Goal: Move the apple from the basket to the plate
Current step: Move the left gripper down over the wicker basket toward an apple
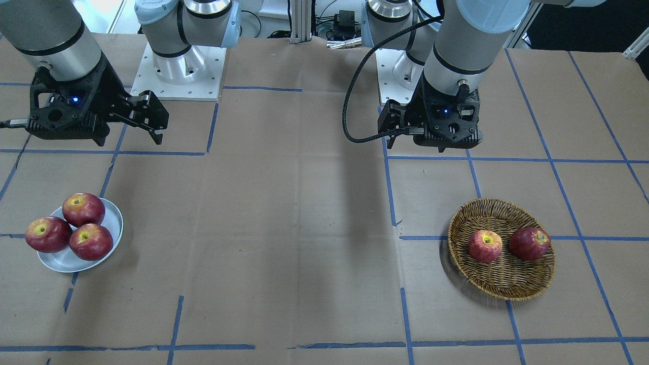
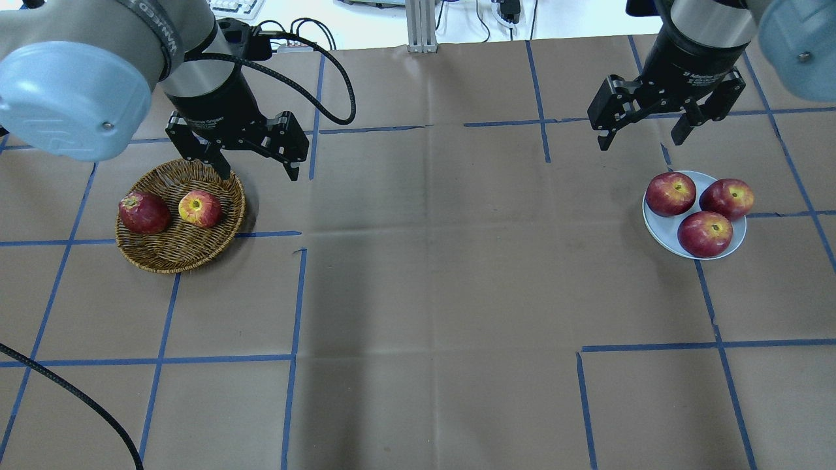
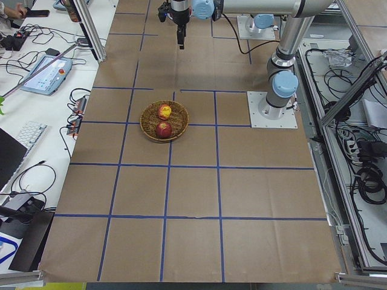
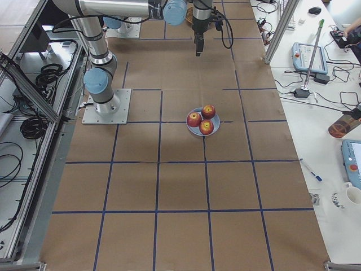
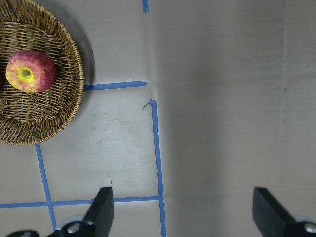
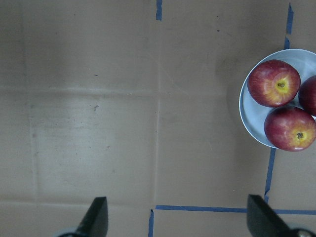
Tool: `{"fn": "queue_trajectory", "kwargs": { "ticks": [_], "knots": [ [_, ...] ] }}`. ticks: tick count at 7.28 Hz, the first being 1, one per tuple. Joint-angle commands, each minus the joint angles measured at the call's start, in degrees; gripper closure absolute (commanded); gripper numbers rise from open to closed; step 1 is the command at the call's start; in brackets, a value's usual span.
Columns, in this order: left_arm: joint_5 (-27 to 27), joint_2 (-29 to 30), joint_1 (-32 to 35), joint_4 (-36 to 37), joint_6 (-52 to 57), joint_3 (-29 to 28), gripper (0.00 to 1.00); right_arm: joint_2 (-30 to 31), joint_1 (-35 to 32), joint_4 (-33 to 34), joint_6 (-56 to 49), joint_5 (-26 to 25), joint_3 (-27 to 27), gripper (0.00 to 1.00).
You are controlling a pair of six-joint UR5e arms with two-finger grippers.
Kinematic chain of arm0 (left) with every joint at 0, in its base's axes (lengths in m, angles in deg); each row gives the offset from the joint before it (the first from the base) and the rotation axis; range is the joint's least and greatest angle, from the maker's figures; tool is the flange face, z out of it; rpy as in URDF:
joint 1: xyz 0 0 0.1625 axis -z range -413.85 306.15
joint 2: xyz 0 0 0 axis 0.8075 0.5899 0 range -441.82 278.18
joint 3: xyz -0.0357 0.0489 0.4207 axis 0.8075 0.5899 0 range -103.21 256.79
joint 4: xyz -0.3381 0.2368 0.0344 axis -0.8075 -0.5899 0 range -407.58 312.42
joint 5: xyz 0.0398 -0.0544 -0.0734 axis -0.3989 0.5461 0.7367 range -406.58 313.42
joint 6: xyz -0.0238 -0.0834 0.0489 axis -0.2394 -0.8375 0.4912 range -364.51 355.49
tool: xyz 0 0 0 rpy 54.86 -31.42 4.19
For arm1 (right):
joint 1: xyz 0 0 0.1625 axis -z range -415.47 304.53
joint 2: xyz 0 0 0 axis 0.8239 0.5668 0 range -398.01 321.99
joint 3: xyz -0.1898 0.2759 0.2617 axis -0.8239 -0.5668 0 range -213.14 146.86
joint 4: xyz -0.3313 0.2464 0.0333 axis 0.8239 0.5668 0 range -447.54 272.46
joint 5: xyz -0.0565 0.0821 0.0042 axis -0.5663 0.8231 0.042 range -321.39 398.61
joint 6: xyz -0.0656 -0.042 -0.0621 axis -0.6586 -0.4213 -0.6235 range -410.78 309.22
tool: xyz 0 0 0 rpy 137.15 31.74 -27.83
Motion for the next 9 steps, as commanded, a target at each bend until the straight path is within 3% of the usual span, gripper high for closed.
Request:
{"fn": "queue_trajectory", "kwargs": {
  "ticks": [1,9],
  "knots": [
    [-0.1,0.1,0.0,0.0,0.0,-0.6,0.0,0.3,0.0,0.1,0.0,0.0,-0.1,0.0],
    [-1.2,-3.5,0.8,-2.3,0.3,0.2,0.01,0.5,-0.7,1.3,3.7,-0.7,-0.1,0.0]
  ]
}}
